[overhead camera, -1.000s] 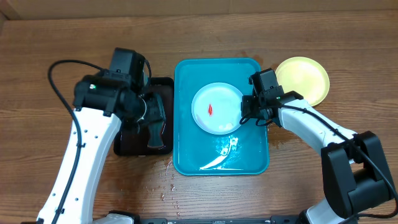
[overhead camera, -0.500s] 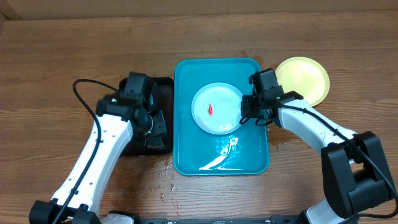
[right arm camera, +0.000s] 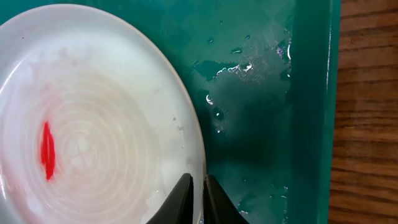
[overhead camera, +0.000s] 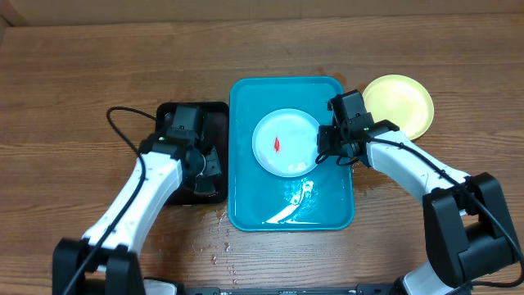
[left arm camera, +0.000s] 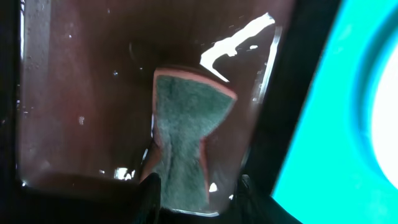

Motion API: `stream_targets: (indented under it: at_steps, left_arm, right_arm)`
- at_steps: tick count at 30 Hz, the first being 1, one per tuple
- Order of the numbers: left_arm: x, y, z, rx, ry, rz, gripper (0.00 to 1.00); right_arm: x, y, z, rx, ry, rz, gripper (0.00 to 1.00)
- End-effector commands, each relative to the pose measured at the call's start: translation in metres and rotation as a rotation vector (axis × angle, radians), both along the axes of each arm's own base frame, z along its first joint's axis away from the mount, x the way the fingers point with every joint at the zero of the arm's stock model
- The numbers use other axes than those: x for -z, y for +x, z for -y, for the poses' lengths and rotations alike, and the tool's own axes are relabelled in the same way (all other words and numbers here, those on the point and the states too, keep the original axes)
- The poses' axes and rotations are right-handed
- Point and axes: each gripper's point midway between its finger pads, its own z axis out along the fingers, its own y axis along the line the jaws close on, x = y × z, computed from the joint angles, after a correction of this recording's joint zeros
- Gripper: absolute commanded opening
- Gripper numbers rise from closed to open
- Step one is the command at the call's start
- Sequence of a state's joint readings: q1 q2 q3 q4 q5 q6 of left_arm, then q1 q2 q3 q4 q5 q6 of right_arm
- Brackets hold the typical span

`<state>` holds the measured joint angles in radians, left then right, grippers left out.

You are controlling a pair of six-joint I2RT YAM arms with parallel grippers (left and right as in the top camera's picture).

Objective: Clean dirty plates on tray and stack at the side
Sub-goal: 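Lower the left gripper into the black tray and grasp the sponge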

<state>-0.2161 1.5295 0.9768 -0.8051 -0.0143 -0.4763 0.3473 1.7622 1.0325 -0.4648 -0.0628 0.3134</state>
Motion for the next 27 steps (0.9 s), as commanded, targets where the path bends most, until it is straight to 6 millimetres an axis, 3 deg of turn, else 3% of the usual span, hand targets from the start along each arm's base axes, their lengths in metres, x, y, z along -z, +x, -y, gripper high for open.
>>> stream_targets:
  at_steps: [1, 5, 10, 27]
  left_arm:
    - [0.023, -0.006, -0.005, 0.009, 0.047, -0.067, 0.41]
    - [0.035, -0.01, -0.006, 0.046, 0.062, -0.114, 0.35]
    - [0.036, -0.01, -0.006, 0.056, 0.064, -0.117, 0.29]
    - [0.036, -0.005, -0.007, 0.116, 0.086, -0.092, 0.34]
  right_arm:
    - [-0.005, 0.008, -0.001, -0.001, -0.005, 0.023, 0.09]
    - [-0.005, 0.008, -0.001, -0.001, -0.005, 0.023, 0.09]
    - [-0.005, 0.008, -0.001, -0.001, -0.005, 0.023, 0.09]
    - [-0.005, 0.008, -0.001, -0.001, -0.005, 0.023, 0.1]
